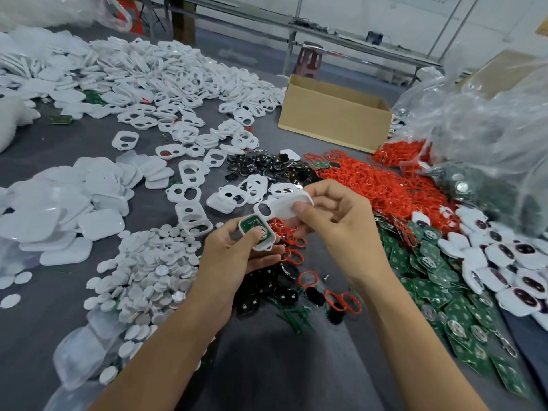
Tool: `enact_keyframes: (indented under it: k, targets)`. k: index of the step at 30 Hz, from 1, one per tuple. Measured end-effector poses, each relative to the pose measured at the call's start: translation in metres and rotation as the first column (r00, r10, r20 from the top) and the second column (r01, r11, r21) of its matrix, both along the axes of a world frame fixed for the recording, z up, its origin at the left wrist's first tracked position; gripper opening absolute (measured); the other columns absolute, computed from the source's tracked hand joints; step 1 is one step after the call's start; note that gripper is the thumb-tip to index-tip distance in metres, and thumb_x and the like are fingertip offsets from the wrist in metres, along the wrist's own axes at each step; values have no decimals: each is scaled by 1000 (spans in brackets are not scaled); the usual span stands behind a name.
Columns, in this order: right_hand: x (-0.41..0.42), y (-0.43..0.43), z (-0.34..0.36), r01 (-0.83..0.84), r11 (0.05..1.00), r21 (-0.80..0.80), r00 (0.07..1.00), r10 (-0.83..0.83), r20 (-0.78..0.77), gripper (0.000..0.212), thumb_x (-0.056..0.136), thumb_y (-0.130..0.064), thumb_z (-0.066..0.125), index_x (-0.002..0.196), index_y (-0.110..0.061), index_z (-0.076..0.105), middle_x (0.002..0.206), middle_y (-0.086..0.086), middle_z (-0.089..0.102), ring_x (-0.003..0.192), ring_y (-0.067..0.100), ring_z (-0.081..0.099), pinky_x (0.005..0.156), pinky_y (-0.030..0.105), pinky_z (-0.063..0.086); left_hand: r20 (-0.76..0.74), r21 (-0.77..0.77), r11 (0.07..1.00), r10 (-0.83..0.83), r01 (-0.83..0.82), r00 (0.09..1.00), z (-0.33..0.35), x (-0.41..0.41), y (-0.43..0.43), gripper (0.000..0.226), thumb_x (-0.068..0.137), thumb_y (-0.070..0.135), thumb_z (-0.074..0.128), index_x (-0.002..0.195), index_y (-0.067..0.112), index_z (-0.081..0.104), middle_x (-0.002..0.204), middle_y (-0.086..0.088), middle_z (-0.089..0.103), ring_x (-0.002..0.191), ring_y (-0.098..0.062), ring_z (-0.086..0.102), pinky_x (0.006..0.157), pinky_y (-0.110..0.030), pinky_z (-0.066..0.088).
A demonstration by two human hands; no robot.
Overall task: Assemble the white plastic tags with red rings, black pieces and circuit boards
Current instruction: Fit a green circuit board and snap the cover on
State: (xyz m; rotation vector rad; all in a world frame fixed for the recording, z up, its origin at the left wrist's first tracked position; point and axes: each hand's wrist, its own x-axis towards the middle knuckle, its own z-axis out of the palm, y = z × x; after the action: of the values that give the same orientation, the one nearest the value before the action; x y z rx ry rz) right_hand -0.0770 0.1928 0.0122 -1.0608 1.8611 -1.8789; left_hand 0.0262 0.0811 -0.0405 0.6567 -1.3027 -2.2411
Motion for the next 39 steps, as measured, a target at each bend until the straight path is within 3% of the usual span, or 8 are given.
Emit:
enact_keyframes:
  k: [4,6,11,15,18,24,30,39]
  targets:
    - [0,-2,-3,-6,1000,-30,990,1,-144,37,79,29,45,77,-4,61,91,15,73,92,22,71,74,58,51,-6,25,1000,3,-3,1000,-1,-1,-1,16,98,4,52,109,1,63,90,-20,74,79,-33,74,69,-34,62]
    - [0,-3,-6,4,999,-38,982,-11,-187,43,77,31,42,76,-7,62,93,14,72,95,22,70,77,62,50,-10,31,1000,3,-3,1000,0,-1,-1,17,99,3,51,110,2,63,90,-20,74,79,-33,74,69,-34,62]
    - [2,-6,-14,-17,999,-31,991,13,-132,41,79,28,50,80,-11,62,100,11,71,80,20,69,67,35,47,-42,48,999,0,2,999,2,0,-1,17,99,3,50,110,0,63,91,-20,73,78,-32,74,67,-33,62]
    - [3,-9,-23,-58,998,1,989,58,-135,43,79,28,50,85,-12,64,110,8,69,91,58,57,73,49,46,-82,49,999,1,3,997,4,1,1,16,95,5,57,106,4,67,89,-14,75,78,-32,74,64,-30,60]
    - [3,-8,-25,-81,996,23,993,82,-82,39,76,26,48,89,-6,66,113,11,69,75,48,56,67,34,46,-88,14,1000,15,-14,996,4,0,1,18,91,9,62,106,6,70,92,-15,75,81,-30,73,67,-32,60]
    - [4,-11,-27,-37,996,75,996,43,-82,24,71,7,78,90,-3,65,104,5,70,90,9,69,80,20,52,-74,-106,994,25,-32,997,2,0,2,18,95,6,58,108,10,71,97,-10,76,90,-26,73,72,-33,60]
    - [1,-8,-25,68,989,135,917,-9,-400,26,76,6,73,93,-10,64,105,-9,70,94,2,66,83,17,49,-61,-244,967,57,-71,996,3,0,2,19,96,8,58,108,15,70,100,-9,75,97,-29,71,84,-46,58]
    - [2,-8,-26,-70,991,116,936,105,-336,41,78,18,59,108,-11,57,111,-5,68,108,9,63,89,28,53,-90,-310,945,78,-102,993,2,-1,1,19,94,6,61,103,20,71,90,-7,74,87,-24,73,69,-37,61]
